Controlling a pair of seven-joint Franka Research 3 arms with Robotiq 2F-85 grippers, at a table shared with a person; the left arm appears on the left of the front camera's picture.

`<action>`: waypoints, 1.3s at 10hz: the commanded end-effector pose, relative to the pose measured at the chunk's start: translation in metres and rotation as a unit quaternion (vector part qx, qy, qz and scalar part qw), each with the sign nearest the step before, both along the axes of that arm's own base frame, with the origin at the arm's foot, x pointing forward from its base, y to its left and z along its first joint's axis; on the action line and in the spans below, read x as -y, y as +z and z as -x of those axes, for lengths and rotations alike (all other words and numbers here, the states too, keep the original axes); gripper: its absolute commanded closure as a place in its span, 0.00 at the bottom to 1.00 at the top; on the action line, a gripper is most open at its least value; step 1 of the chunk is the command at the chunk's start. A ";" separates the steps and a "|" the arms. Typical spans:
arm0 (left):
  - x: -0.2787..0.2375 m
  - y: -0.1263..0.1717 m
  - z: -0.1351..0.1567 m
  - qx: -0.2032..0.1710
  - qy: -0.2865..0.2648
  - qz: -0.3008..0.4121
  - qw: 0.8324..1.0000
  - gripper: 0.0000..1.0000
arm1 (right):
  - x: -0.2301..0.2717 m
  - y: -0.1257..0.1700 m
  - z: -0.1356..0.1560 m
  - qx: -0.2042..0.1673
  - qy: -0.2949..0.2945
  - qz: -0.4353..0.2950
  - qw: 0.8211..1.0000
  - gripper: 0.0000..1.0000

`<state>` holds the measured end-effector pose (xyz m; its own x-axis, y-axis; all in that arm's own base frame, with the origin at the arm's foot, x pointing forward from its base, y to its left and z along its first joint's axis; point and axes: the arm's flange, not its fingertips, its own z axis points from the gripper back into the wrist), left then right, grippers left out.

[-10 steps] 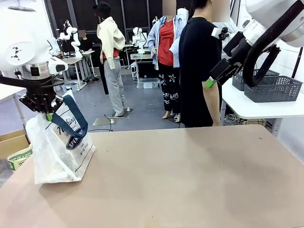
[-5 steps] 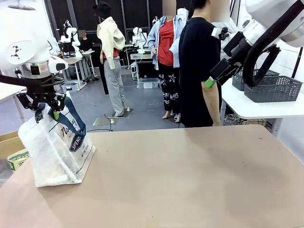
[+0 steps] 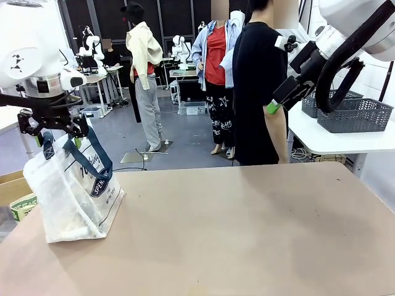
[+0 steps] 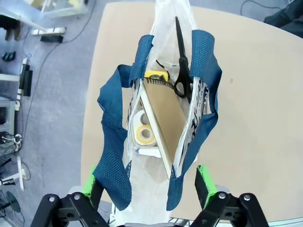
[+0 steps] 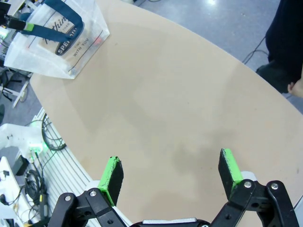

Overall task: Transfer purchased items from the store into the shopping bag.
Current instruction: Move the Reusable shopping bag to the right side of the table.

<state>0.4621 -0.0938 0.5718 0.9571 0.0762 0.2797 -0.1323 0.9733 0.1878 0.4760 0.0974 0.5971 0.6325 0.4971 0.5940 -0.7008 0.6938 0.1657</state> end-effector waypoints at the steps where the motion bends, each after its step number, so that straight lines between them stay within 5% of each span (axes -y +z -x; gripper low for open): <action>1: -0.001 0.012 0.003 0.008 0.009 -0.007 1.000 0.00 | 0.001 -0.005 0.003 0.009 0.001 0.005 1.000 0.00; 11: -0.027 0.050 -0.007 -0.005 -0.054 0.047 0.997 0.00 | 0.001 -0.005 0.003 0.009 0.001 0.005 1.000 0.00; 13: -0.020 0.046 -0.003 0.012 -0.032 0.047 0.998 0.00 | 0.001 -0.005 0.003 0.009 0.001 0.005 1.000 0.00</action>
<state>0.4664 -0.0733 0.6183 0.9580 0.0229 0.2858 -0.0521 0.9941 0.0950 0.4760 0.0974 0.5971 0.6325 0.4971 0.5940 -0.7008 0.6938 0.1657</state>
